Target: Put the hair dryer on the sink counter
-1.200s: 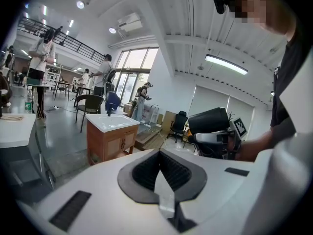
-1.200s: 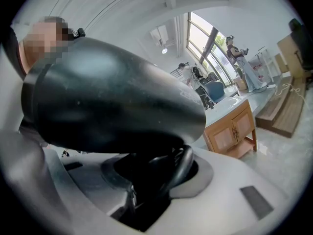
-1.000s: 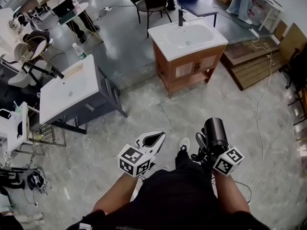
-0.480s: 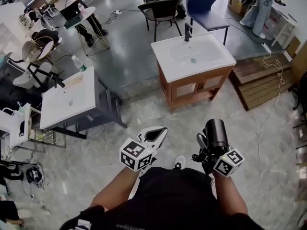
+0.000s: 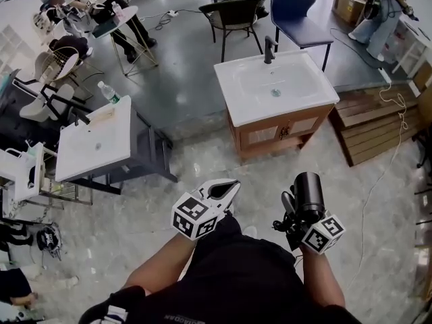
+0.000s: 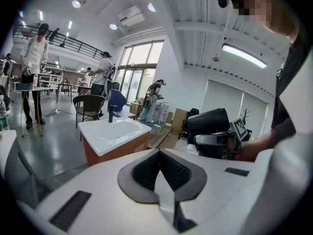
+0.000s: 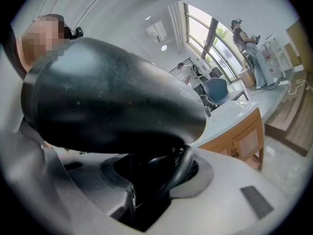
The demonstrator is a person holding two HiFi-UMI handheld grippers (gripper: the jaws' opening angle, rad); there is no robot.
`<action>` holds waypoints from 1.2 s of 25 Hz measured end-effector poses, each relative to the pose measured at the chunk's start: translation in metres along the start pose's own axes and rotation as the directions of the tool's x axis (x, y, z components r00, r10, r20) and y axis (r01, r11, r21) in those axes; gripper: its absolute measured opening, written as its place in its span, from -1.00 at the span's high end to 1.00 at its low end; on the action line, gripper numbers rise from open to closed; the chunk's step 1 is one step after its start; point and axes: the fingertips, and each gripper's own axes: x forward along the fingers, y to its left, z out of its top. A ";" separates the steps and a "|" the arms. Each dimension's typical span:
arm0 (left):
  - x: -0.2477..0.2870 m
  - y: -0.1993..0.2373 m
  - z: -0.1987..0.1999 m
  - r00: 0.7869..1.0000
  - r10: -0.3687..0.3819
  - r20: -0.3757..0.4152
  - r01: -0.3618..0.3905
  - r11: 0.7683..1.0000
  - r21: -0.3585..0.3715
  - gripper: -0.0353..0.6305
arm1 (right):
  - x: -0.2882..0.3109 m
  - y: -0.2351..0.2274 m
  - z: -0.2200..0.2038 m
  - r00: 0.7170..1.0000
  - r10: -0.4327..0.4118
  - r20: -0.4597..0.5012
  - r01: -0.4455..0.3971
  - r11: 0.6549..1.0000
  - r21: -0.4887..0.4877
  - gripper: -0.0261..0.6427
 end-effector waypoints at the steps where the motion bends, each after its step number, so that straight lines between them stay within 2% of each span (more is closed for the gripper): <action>1: 0.005 0.004 0.001 1.000 -0.002 0.002 0.002 1.000 -0.009 0.89 | 0.003 -0.004 0.000 1.000 -0.001 -0.004 0.001 1.000 0.001 0.53; 9: 0.050 0.054 0.021 1.000 -0.019 0.017 0.020 0.999 -0.034 0.89 | 0.050 -0.046 0.019 0.999 -0.015 -0.038 0.014 1.000 -0.026 0.53; 19: 0.107 0.166 0.086 0.999 -0.001 0.049 0.003 0.999 -0.033 0.89 | 0.166 -0.094 0.077 0.997 -0.016 -0.081 0.008 0.996 -0.094 0.53; 23: 0.118 0.216 0.114 0.998 0.008 0.066 -0.006 1.000 -0.031 0.89 | 0.222 -0.108 0.097 0.989 -0.034 -0.144 0.005 0.981 -0.196 0.53; 30: 0.131 0.297 0.135 0.996 0.049 0.069 -0.047 0.998 -0.037 0.89 | 0.317 -0.130 0.113 0.969 -0.030 -0.245 -0.069 0.921 -0.383 0.53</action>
